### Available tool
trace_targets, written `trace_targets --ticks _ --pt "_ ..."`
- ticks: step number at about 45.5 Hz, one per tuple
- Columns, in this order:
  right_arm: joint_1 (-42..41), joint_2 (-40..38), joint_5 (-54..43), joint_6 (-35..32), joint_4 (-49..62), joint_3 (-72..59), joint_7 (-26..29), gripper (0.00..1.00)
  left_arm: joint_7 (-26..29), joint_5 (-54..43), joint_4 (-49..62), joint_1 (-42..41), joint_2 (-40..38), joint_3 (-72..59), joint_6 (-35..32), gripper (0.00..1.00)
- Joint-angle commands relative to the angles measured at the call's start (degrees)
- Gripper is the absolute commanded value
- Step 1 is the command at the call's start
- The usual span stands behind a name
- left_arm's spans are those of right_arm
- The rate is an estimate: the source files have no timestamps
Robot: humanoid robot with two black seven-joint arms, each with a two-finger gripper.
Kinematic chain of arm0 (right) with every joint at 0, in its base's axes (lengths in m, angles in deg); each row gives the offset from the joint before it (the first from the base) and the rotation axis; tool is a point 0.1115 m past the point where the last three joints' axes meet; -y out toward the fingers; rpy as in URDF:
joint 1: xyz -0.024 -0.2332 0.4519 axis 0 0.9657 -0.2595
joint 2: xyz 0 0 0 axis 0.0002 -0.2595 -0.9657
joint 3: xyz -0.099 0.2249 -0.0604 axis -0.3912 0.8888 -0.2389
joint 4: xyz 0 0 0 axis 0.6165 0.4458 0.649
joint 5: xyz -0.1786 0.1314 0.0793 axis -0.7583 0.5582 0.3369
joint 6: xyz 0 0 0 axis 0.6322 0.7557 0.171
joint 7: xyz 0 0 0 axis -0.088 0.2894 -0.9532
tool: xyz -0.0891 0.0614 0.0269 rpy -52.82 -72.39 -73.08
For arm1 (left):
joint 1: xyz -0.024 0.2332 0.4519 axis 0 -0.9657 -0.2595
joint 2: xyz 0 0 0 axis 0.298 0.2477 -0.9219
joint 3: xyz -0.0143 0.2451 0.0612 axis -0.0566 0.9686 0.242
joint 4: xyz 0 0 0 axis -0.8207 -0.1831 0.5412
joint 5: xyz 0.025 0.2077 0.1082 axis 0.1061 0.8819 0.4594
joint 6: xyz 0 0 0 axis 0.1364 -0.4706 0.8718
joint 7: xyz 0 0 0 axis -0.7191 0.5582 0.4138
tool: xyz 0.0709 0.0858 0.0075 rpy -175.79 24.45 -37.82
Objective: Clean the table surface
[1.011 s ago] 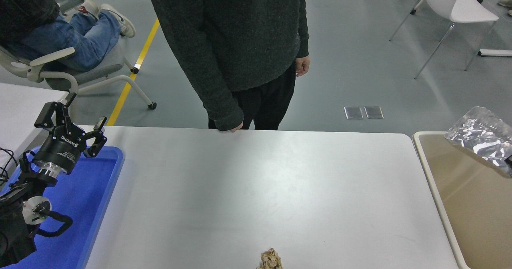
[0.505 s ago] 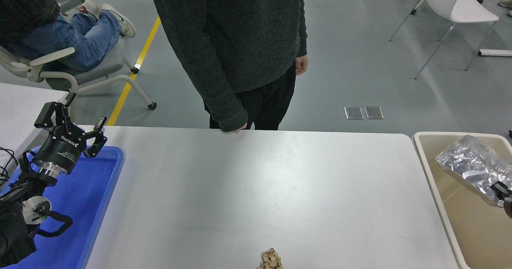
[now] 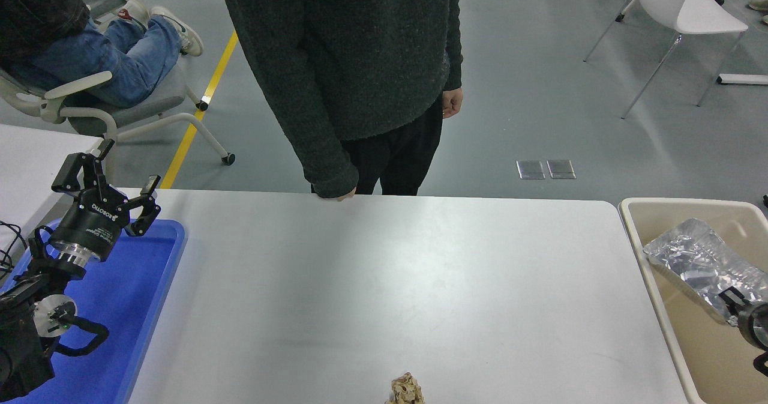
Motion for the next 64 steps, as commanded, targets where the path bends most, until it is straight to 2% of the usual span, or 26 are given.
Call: trace_targets --ticks 1,8,11,12,17,18,37,51,64 --pt "0.08 0.11 0.15 0.01 0.01 0.01 0.37 0.0 0.0 0.0 -0.01 0.0 0.0 0.0 0.04 1.0" --pt "0.08 0.11 0.94 0.09 0.01 0.09 0.64 0.01 0.0 0.0 -0.01 0.0 0.0 0.0 0.04 1.0" --pt "0.08 0.11 1.91 0.09 0.01 0.09 1.25 0.14 0.0 0.0 -0.01 0.0 0.0 0.0 0.04 1.0" --pt "0.08 0.11 2.0 0.09 -0.08 0.01 1.51 0.24 0.0 0.0 -0.01 0.0 0.0 0.0 0.04 1.0" --pt "-0.09 -0.24 2.35 0.18 -0.34 0.71 1.69 0.94 0.0 0.0 0.07 0.0 0.0 0.0 -0.04 1.0" --pt "-0.09 -0.33 2.35 0.18 -0.43 0.71 1.69 1.0 0.0 0.0 -0.01 0.0 0.0 0.0 -0.04 1.0" --pt "-3.7 -2.7 8.32 -0.35 -3.06 1.06 1.78 1.0 0.0 0.0 -0.01 0.0 0.0 0.0 0.04 1.0" --pt "-5.72 -12.72 8.94 0.18 -19.84 1.67 1.08 1.0 0.0 0.0 0.07 0.0 0.0 0.0 0.04 1.0" --pt "-4.23 -21.24 8.94 0.27 -32.59 15.11 0.99 1.0 0.0 0.0 -0.01 0.0 0.0 0.0 0.04 1.0"
